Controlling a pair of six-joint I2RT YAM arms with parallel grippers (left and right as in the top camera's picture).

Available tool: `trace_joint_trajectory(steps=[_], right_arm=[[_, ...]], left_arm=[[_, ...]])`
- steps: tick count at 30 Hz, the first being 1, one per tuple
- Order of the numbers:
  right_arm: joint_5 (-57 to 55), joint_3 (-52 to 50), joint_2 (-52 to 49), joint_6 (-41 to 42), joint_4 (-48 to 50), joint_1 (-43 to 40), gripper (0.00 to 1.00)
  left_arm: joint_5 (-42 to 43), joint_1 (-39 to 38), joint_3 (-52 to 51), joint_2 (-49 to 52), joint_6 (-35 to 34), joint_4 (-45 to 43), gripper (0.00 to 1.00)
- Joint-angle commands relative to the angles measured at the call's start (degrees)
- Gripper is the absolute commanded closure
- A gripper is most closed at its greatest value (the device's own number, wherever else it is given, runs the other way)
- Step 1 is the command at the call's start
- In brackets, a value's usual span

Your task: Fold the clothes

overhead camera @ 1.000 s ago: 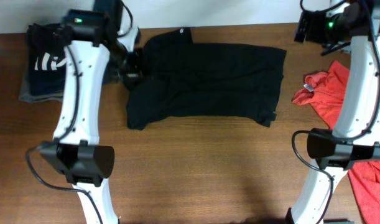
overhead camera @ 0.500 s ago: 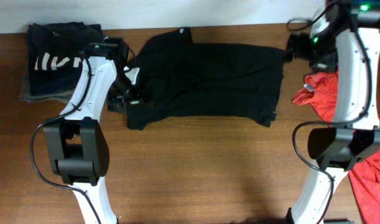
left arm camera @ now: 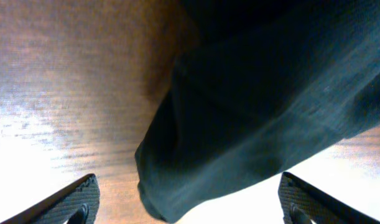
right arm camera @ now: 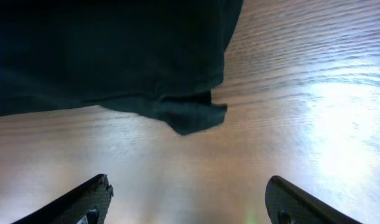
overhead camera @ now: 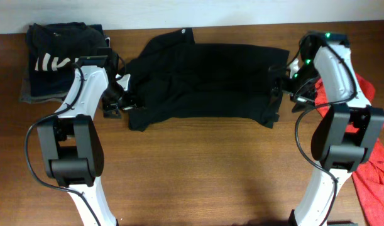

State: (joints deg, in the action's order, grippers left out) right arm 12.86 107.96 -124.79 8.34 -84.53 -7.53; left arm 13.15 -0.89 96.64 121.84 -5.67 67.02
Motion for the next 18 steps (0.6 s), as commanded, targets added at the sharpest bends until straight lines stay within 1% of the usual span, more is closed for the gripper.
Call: trace_joint_trajectory(steps=[1, 8, 9, 11, 13, 15, 16, 17, 18], right_arm=[[1.14, -5.11, 0.87, -0.37, 3.32, -0.33, 0.18], [1.75, -11.17, 0.83, -0.37, 10.45, -0.02, 0.22], [1.73, -11.93, 0.83, -0.39, 11.47, 0.04, 0.24], [1.75, -13.46, 0.83, -0.39, 13.57, 0.07, 0.29], [1.73, -14.75, 0.83, -0.37, 15.19, 0.04, 0.34], [1.73, -15.5, 0.79, -0.37, 16.09, 0.02, 0.41], [1.73, -15.76, 0.79, -0.35, 16.44, 0.02, 0.45], [1.73, -15.82, 0.79, -0.37, 16.48, 0.02, 0.52], [1.73, -15.82, 0.79, -0.35, 16.48, 0.02, 0.56]], left_arm=[[0.63, -0.07, -0.61, 0.09, 0.11, -1.16, 0.11], [0.66, -0.13, -1.27, 0.31, 0.11, -3.3, 0.11], [0.74, -0.17, -1.38, 0.33, 0.11, -3.67, 0.16], [1.22, -0.22, -1.64, 0.33, 0.11, -4.42, 0.19], [1.25, -0.22, -1.9, 0.33, 0.11, -4.7, 0.2], [1.25, -0.22, -2.08, 0.35, 0.11, -4.68, 0.23], [1.27, -0.22, -2.14, 0.35, 0.09, -4.66, 0.25], [1.27, -0.24, -2.23, 0.35, 0.09, -4.63, 0.3], [1.27, -0.24, -2.36, 0.35, 0.09, -4.63, 0.35]])
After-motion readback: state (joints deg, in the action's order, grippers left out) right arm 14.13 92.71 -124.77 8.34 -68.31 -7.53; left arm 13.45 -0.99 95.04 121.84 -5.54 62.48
